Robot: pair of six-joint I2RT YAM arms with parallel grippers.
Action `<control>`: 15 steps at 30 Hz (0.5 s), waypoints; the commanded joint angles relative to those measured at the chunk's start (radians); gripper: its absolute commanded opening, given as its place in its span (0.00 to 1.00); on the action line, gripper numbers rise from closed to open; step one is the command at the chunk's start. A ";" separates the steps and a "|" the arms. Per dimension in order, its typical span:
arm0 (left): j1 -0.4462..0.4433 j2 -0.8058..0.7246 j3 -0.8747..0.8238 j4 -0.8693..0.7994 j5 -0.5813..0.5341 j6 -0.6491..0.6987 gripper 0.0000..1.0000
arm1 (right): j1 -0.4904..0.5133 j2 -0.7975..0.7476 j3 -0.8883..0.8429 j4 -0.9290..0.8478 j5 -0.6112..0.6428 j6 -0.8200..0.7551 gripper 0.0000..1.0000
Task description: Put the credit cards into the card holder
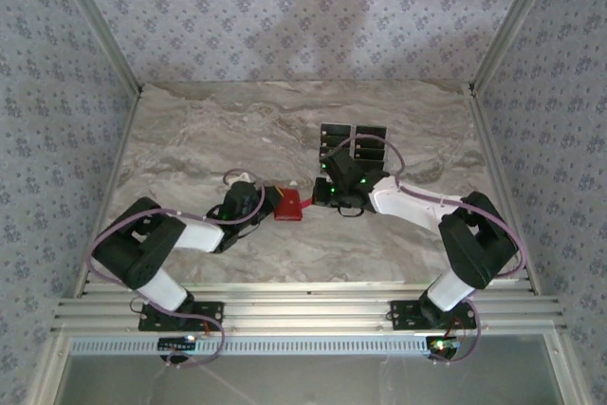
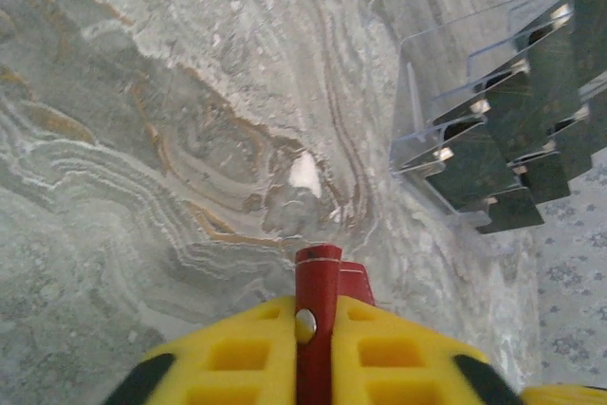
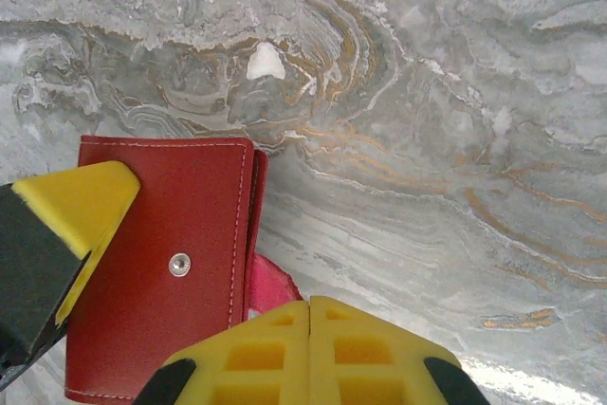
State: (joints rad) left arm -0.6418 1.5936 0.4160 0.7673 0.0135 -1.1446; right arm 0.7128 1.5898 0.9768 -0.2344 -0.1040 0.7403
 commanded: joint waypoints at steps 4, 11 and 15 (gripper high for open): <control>0.003 0.010 0.020 0.001 0.007 0.060 0.61 | -0.006 -0.035 0.009 0.004 -0.043 -0.042 0.00; 0.003 -0.113 0.044 -0.207 0.000 0.177 0.74 | 0.016 -0.055 0.056 -0.024 -0.074 -0.044 0.00; 0.002 -0.174 0.084 -0.343 0.018 0.250 0.75 | 0.031 -0.070 0.087 -0.045 -0.071 -0.046 0.00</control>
State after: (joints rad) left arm -0.6418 1.4658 0.4561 0.5480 0.0143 -0.9829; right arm 0.7319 1.5566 1.0187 -0.2512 -0.1585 0.7136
